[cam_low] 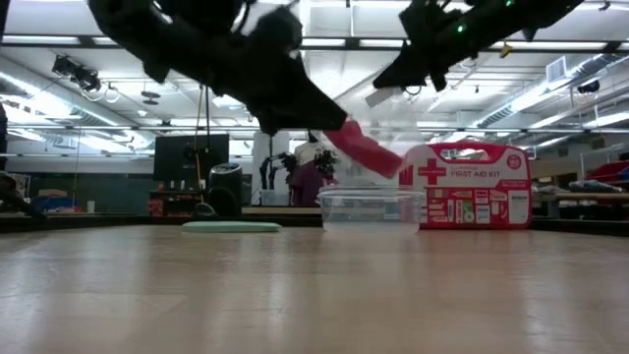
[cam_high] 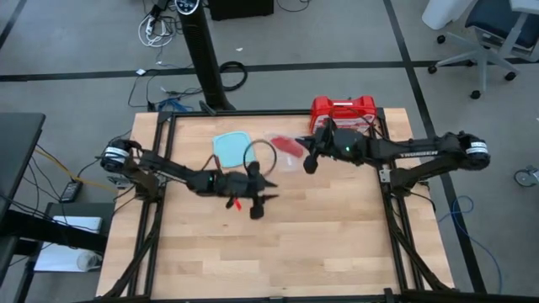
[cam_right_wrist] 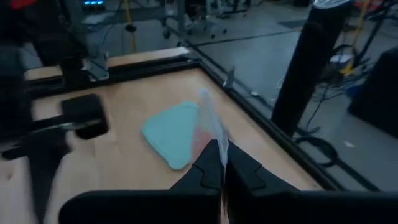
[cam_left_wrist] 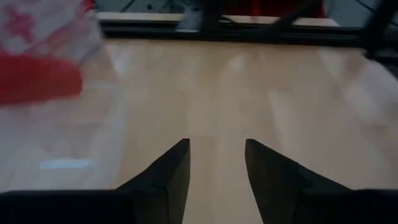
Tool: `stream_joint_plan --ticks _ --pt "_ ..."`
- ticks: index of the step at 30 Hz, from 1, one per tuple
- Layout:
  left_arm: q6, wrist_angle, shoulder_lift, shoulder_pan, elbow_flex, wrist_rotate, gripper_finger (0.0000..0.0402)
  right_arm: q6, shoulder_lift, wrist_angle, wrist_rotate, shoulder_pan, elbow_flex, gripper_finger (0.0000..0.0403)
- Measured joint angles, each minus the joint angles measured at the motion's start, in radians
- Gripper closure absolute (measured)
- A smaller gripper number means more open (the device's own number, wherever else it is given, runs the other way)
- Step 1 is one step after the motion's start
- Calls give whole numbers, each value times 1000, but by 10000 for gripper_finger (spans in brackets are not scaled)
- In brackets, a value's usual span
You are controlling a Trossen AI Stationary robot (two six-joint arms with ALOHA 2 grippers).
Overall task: Roll bandage
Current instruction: Put the transparent zip bag into the plastic container
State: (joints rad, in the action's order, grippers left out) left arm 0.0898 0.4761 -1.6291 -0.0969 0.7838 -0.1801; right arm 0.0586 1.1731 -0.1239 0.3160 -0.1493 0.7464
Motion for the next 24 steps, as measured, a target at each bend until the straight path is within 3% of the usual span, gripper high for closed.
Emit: stream_joint_plan --ticks 7,13,21,24 --pt "52 4 1 104 -5 34 245 -2 113 -6 -196 -76 1 403" --pt "100 -3 10 117 12 61 245 157 156 33 -338 -61 0 403" --pt "123 -161 60 110 46 149 245 263 139 108 -363 5 0 403" --pt "99 -205 89 110 58 147 245 233 137 122 -289 13 0 403"
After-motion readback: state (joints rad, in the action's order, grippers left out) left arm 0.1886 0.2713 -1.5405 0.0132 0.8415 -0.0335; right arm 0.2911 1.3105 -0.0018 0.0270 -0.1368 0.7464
